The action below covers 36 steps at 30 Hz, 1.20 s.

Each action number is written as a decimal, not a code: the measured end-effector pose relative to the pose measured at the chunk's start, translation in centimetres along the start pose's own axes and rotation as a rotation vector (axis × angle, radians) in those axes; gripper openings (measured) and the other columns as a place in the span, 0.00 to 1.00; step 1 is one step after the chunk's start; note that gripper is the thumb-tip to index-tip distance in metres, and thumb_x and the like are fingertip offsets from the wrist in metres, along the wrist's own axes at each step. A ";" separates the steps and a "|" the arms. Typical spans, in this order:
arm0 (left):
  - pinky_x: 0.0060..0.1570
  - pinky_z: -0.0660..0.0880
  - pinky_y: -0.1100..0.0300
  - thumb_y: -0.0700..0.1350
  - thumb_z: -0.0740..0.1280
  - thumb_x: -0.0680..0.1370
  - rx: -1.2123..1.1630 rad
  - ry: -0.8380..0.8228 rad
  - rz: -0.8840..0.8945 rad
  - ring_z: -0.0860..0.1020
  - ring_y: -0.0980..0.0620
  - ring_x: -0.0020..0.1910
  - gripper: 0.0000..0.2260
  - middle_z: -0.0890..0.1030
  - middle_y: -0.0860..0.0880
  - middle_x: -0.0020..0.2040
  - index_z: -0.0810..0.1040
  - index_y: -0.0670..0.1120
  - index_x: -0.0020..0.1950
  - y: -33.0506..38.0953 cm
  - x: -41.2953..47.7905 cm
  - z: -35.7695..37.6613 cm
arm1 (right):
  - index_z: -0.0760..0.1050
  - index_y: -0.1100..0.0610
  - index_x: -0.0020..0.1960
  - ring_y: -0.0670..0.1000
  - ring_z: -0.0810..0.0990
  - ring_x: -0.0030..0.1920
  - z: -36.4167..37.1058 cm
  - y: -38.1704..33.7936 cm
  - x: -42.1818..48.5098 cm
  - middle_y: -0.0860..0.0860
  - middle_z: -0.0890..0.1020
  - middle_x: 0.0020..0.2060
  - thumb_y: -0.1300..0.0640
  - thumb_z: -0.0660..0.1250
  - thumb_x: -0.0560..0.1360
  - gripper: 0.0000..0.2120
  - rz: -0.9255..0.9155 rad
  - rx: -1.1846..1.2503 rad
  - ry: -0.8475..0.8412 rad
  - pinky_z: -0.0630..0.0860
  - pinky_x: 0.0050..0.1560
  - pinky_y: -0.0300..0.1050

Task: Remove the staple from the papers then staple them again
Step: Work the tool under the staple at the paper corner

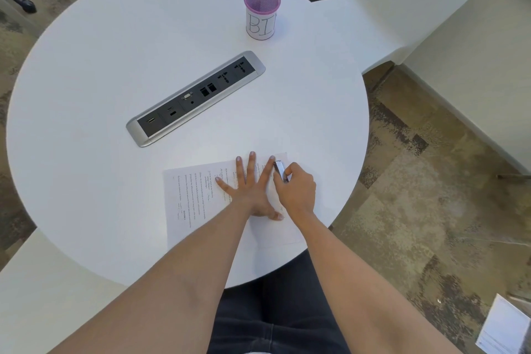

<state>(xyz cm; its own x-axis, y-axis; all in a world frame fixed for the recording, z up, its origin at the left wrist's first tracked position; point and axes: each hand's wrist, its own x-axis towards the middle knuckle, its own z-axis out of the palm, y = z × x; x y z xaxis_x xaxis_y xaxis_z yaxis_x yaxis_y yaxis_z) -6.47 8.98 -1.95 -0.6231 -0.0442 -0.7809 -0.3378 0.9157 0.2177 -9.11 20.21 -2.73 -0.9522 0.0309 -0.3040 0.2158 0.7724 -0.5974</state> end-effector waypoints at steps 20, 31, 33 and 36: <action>0.60 0.30 0.23 0.72 0.73 0.58 0.066 0.079 0.033 0.22 0.40 0.72 0.65 0.20 0.49 0.73 0.23 0.64 0.72 -0.5 0.5 0.2 | 0.68 0.51 0.46 0.38 0.76 0.32 -2.3 2.2 -2.6 0.43 0.75 0.30 0.45 0.61 0.80 0.10 0.156 0.302 0.142 0.65 0.29 0.32; 0.66 0.64 0.51 0.68 0.76 0.60 0.142 0.436 0.119 0.65 0.46 0.68 0.48 0.66 0.49 0.69 0.61 0.49 0.72 -0.4 0.7 -2.7 | 0.66 0.54 0.48 0.58 0.78 0.39 -4.1 2.2 -1.4 0.56 0.77 0.40 0.52 0.54 0.84 0.08 0.139 0.285 0.003 0.76 0.41 0.55; 0.60 0.68 0.53 0.67 0.78 0.58 0.168 0.428 0.100 0.68 0.47 0.63 0.48 0.69 0.49 0.64 0.63 0.49 0.70 -0.1 0.9 -3.1 | 0.67 0.54 0.49 0.56 0.76 0.40 -4.1 2.3 -1.4 0.52 0.74 0.40 0.53 0.53 0.84 0.08 0.137 0.277 -0.022 0.76 0.44 0.55; 0.57 0.69 0.53 0.66 0.78 0.57 0.211 0.382 0.073 0.70 0.47 0.60 0.48 0.71 0.49 0.62 0.62 0.49 0.69 0.5 1.2 -3.6 | 0.68 0.56 0.54 0.52 0.74 0.41 -4.4 2.4 -1.3 0.52 0.74 0.45 0.54 0.52 0.84 0.08 0.155 0.261 -0.061 0.72 0.42 0.49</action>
<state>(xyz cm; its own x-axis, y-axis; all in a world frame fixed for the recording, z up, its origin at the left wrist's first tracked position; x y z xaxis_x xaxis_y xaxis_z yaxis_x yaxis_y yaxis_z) -9.92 7.95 -0.62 -0.8694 -0.0844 -0.4869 -0.1562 0.9817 0.1087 -8.32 24.85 -0.50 -0.8907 0.0913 -0.4454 0.4131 0.5718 -0.7089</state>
